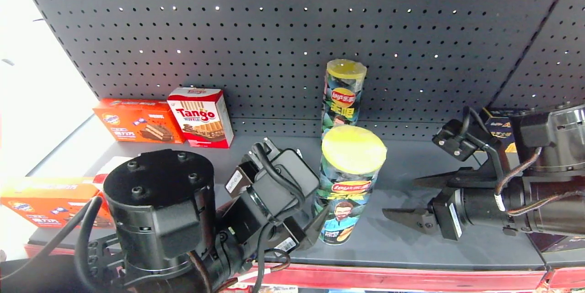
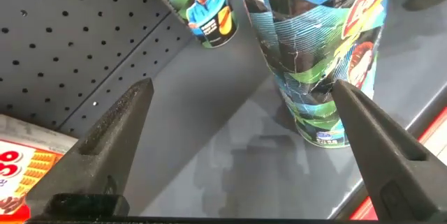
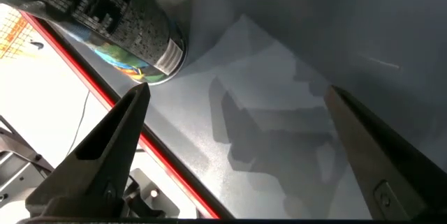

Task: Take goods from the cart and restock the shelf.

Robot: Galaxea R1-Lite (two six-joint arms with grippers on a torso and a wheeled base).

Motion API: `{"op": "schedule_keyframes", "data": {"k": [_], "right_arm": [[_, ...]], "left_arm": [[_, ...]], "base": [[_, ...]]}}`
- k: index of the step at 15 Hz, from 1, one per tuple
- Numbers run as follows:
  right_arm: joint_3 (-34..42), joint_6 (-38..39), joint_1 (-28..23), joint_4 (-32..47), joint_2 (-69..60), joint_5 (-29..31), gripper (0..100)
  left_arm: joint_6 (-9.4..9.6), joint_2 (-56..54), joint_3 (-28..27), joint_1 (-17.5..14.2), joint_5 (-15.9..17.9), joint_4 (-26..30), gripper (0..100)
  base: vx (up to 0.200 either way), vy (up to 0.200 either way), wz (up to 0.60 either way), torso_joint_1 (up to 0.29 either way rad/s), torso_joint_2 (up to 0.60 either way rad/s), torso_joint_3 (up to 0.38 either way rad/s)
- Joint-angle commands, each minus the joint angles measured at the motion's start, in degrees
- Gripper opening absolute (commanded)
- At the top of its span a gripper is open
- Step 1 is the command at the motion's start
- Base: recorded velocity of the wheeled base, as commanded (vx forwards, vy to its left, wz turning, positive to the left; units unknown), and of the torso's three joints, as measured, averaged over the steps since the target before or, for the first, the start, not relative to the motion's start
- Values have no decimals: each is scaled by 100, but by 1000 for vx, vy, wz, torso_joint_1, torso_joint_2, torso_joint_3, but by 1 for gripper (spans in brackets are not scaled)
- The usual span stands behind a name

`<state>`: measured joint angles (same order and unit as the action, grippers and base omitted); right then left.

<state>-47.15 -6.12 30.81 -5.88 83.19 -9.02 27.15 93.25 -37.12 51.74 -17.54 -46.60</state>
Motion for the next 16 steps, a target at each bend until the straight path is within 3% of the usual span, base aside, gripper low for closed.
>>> {"op": "schedule_keyframes", "data": {"k": [1, 7, 9, 13, 16], "right_arm": [[4, -3, 4, -1, -4, -3, 100], [-13, -3, -22, -10, -13, -3, 100], [4, -3, -57, -107, -13, -3, 100], [4, -3, -101, -124, -22, -12, 100], [4, 6, -189, -124, -57, -12, 100]], "left_arm": [[1, 9, 21, -6, -4, -15, 100], [10, -263, 416, 21, -109, -7, 100], [194, -421, 671, -15, -162, -7, 100], [300, -289, 601, -120, -461, 2, 100], [599, 97, 486, -348, -505, -86, 100]], "base": [[0, 0, 0, 0, 0, 0], [0, 0, 0, 0, 0, 0], [0, 0, 0, 0, 0, 0], [0, 0, 0, 0, 0, 0], [0, 0, 0, 0, 0, 0]]}}
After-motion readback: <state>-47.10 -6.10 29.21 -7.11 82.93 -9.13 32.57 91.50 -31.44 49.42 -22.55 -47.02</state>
